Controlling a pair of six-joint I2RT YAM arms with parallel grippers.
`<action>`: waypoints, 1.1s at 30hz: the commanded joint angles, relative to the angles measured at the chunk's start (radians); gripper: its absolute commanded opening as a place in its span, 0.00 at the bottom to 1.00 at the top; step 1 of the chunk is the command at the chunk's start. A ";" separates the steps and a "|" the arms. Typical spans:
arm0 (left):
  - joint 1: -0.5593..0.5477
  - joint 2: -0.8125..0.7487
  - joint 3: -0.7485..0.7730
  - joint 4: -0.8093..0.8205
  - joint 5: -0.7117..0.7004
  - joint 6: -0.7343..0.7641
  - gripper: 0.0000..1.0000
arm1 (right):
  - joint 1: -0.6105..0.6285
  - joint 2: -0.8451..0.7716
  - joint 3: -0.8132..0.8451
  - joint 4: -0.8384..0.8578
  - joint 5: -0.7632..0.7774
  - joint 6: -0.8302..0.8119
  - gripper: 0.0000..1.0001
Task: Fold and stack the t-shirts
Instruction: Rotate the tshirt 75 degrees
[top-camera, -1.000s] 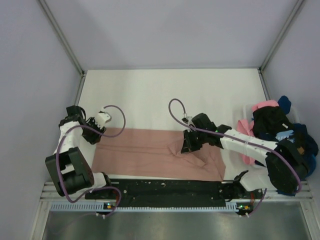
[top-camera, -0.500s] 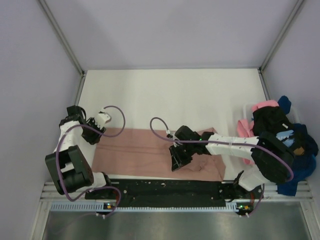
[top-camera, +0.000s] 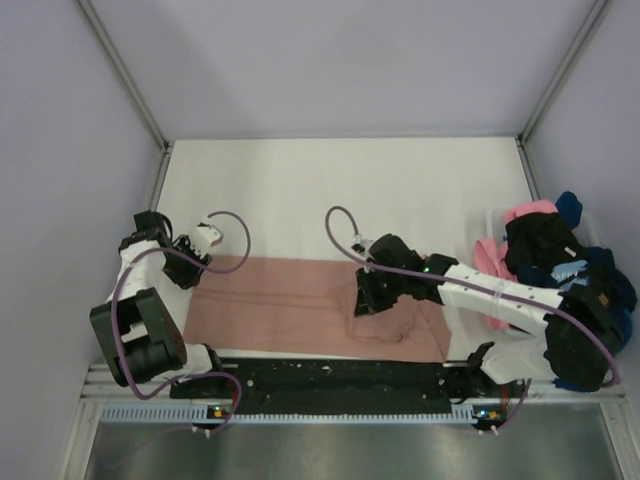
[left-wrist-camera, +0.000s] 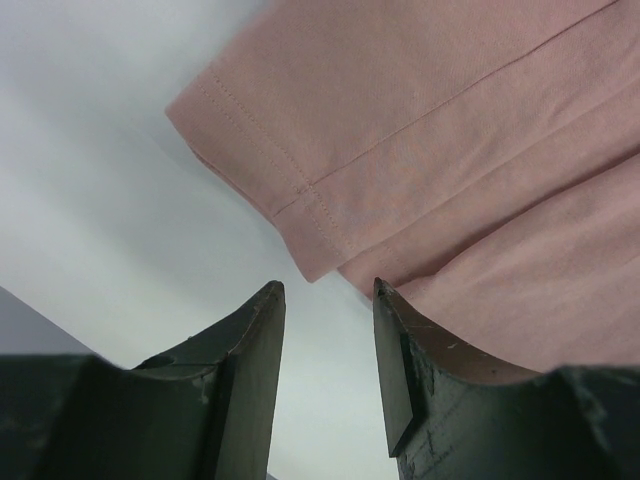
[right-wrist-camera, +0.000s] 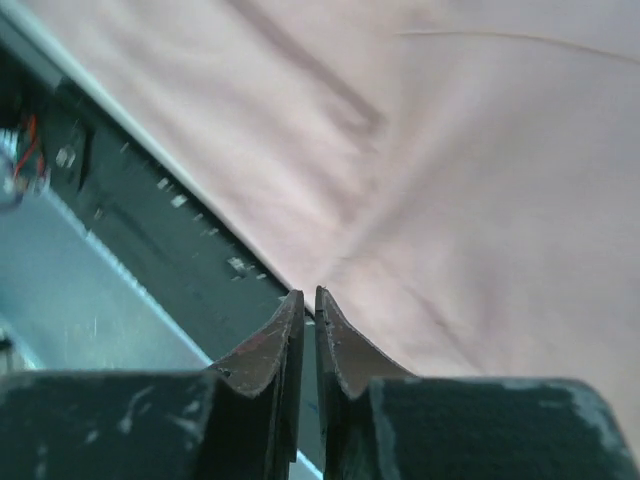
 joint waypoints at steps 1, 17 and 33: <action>-0.002 -0.024 0.035 -0.010 0.044 -0.006 0.45 | -0.125 -0.117 -0.104 -0.047 0.166 0.102 0.06; -0.023 -0.006 0.009 0.034 0.068 -0.052 0.43 | -0.187 -0.439 -0.374 -0.295 0.398 0.488 0.00; -0.034 0.109 -0.131 0.246 -0.108 -0.053 0.42 | -0.659 -0.224 -0.075 -0.184 0.429 0.075 0.40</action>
